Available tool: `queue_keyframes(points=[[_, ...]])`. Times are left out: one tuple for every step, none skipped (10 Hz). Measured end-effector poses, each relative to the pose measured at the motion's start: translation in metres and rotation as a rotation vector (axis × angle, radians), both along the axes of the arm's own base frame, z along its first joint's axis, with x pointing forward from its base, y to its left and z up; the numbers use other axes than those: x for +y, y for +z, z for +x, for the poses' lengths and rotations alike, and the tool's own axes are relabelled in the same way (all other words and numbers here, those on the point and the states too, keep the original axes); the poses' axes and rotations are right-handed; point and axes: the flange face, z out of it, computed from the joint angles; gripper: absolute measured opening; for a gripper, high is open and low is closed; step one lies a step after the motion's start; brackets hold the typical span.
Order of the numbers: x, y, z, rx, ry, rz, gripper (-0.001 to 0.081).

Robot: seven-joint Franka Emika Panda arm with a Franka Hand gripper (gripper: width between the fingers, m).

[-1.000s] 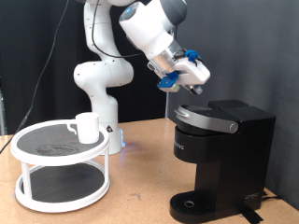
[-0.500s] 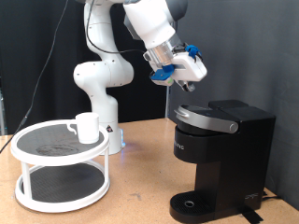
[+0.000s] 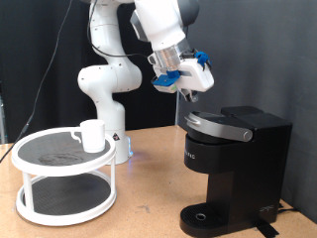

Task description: Make a cup of coffee with the keurig machine

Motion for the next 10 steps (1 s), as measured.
queue_keyframes(points=[[-0.001,-0.006,0.002,0.0,-0.015,-0.01,0.0],[-0.001,-0.012,0.005,0.001,-0.03,-0.018,0.0],[-0.002,-0.018,0.008,0.004,-0.035,-0.022,0.0],[-0.002,-0.02,0.009,0.003,-0.039,-0.025,0.0],[-0.002,-0.022,0.01,0.004,-0.041,-0.026,0.0],[-0.003,-0.024,0.011,0.005,-0.042,-0.027,0.0],[-0.003,-0.024,0.011,0.006,-0.043,-0.027,0.0],[-0.003,-0.025,0.011,0.006,-0.044,-0.028,0.0],[-0.003,-0.026,0.011,0.006,-0.045,-0.029,0.0],[-0.004,-0.028,0.011,0.006,-0.045,-0.033,0.0]])
